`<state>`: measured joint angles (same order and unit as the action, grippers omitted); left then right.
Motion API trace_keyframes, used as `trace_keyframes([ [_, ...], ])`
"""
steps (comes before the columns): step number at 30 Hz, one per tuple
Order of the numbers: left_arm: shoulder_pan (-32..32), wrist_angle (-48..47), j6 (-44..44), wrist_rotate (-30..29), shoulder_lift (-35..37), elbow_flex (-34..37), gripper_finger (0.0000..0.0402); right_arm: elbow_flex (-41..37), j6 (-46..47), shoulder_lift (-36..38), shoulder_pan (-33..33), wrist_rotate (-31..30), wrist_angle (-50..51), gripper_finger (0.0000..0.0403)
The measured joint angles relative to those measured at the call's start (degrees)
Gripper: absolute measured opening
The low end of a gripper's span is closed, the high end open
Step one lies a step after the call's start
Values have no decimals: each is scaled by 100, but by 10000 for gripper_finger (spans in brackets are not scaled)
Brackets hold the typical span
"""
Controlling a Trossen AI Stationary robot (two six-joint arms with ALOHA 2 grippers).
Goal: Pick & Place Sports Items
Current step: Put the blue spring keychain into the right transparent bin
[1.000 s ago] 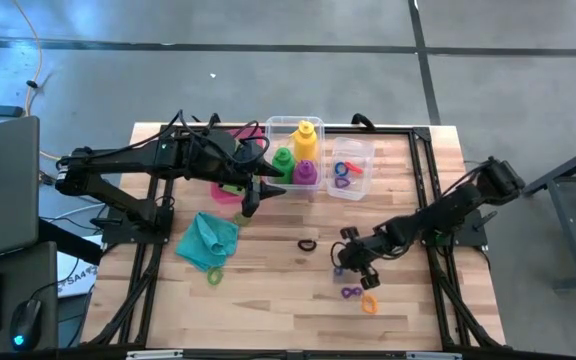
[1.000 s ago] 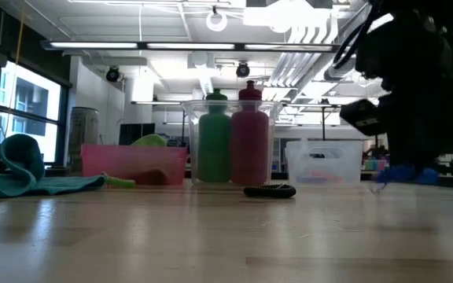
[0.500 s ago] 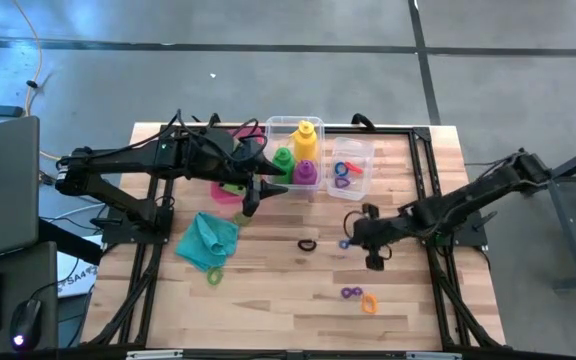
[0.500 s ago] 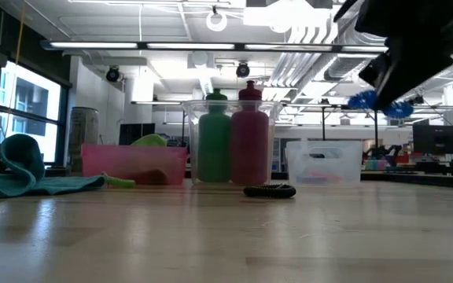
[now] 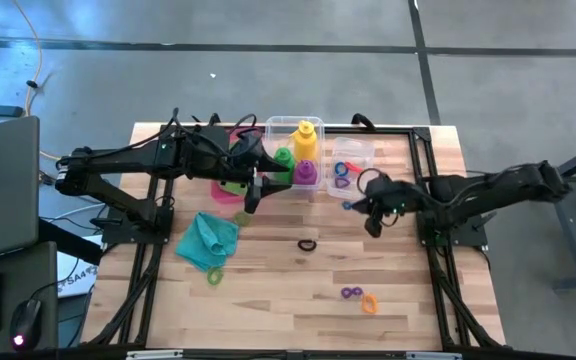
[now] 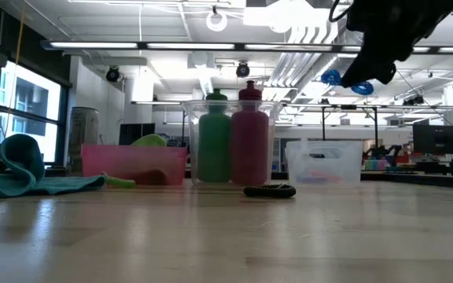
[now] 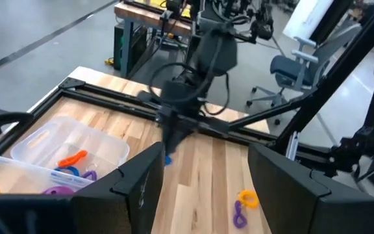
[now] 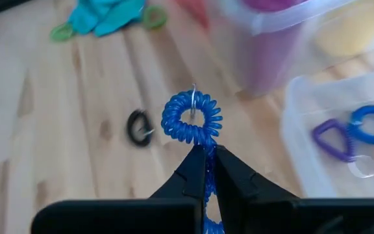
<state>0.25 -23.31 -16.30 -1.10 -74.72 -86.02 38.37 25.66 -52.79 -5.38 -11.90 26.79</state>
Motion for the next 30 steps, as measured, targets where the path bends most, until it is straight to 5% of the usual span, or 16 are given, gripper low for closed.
trace_keyframes([
  [22, 0, 0, 248, -11, 0, 0, 216, 2, -1416, -79, 2669, 71, -424, 5],
  [30, 0, 0, 241, -9, 0, 0, 216, 4, -1985, -688, 3330, 416, -1187, 5],
])
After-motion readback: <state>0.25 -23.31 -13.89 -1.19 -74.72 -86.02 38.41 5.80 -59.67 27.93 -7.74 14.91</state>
